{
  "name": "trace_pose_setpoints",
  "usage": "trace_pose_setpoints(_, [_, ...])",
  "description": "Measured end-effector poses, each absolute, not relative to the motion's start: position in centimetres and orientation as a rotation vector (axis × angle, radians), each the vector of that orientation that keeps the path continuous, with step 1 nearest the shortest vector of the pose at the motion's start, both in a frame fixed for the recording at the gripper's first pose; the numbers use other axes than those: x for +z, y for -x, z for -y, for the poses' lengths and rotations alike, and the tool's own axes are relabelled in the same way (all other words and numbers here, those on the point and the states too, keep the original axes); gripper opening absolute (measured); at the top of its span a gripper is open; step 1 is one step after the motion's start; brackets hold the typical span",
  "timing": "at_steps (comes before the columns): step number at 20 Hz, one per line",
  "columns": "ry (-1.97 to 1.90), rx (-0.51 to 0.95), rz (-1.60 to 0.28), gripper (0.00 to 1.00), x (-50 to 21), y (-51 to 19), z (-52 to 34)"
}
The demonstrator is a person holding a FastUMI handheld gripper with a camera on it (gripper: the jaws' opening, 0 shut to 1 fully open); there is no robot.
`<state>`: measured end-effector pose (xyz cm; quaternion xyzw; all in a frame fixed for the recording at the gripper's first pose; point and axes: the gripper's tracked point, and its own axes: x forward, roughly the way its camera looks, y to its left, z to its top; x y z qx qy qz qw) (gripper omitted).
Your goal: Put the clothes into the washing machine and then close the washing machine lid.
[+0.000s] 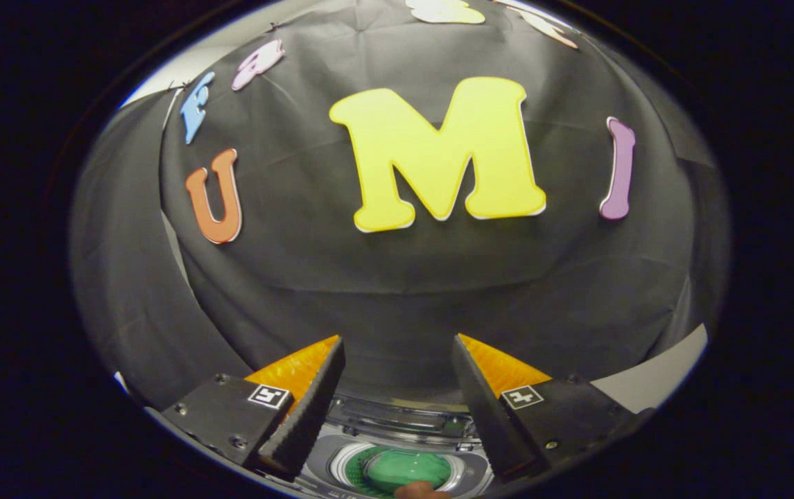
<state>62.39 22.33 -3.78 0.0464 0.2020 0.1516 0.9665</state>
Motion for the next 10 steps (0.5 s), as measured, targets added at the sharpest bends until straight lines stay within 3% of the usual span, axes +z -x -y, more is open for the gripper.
trace_pose_setpoints(10, [-0.104, 0.247, -0.594, 0.96, -12.3, -67.4, -21.8])
